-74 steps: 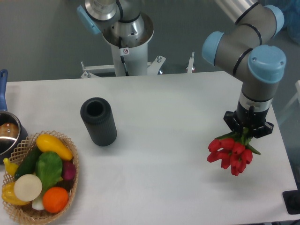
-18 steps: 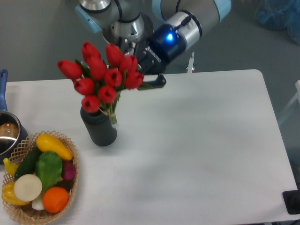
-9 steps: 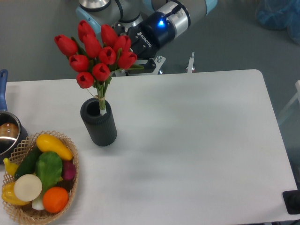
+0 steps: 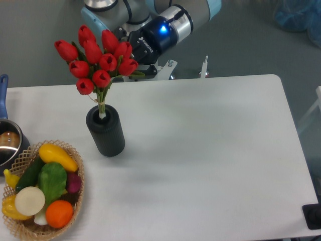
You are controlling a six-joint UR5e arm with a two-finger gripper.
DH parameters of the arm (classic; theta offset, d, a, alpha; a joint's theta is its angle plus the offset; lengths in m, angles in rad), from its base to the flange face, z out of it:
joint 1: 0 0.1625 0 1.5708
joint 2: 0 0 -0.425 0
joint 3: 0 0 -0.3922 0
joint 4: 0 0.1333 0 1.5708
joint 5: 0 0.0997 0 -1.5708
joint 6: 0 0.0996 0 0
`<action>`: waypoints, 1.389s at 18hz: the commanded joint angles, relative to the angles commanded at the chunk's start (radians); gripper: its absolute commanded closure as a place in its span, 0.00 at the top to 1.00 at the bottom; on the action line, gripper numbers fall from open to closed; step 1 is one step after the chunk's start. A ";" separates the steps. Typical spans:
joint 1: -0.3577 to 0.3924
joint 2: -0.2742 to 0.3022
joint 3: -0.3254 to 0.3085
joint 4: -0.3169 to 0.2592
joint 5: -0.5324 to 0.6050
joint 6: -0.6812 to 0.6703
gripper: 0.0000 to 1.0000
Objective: Insert the flowers into the vase
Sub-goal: 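Push the tulip stems further down into the black vase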
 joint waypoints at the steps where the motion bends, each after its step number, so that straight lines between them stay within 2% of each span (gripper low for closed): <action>1: 0.002 -0.003 0.000 0.000 0.000 0.005 0.05; 17: 0.002 -0.020 -0.072 -0.006 0.029 0.118 0.12; 19: 0.002 -0.023 -0.096 -0.005 0.028 0.132 0.12; 22: 0.003 -0.021 -0.149 -0.008 0.029 0.231 0.15; 25: 0.003 -0.021 -0.161 -0.008 0.040 0.242 0.15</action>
